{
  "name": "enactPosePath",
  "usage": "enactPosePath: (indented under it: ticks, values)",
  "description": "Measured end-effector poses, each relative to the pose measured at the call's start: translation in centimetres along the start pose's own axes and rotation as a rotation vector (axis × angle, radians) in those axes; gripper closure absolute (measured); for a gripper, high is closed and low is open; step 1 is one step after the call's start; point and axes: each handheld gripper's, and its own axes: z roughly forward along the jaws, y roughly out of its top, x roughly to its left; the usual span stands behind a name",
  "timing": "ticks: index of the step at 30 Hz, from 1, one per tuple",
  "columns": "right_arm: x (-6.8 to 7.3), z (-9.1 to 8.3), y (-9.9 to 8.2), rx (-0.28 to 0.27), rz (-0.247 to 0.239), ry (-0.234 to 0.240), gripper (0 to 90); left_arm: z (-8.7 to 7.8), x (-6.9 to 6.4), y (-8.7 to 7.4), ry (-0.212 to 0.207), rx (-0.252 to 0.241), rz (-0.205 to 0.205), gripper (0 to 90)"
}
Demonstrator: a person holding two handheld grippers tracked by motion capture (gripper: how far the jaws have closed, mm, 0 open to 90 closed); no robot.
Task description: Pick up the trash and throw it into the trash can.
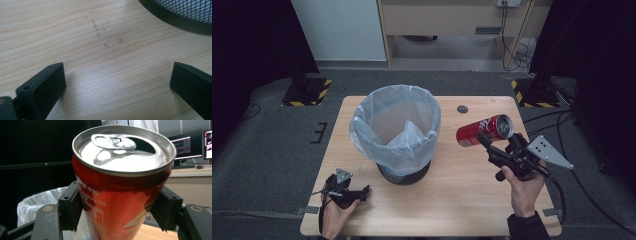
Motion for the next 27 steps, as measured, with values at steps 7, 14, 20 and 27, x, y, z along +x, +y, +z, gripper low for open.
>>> enactPosePath:
  ticks: [7, 14, 20, 27]
  values:
    - [0.2, 0.7, 0.7, -0.015, -0.008, 0.004, 33.6, 0.0, 0.0, 0.0, 0.000, 0.000, 0.000, 0.0]
    - [0.4, 1.8, 1.6, -0.035, -0.011, 0.011, 33.6, 0.0, 0.0, 0.0, -0.001, 0.000, 0.000, 0.0]
    - [0.7, 2.5, 2.2, -0.042, -0.018, 0.016, 33.6, 0.0, 0.0, 0.0, -0.001, 0.000, 0.000, 0.0]
    - [1.3, 3.7, 2.8, -0.059, -0.018, 0.029, 33.6, 0.0, 0.0, 0.0, -0.001, 0.000, 0.000, 0.0]
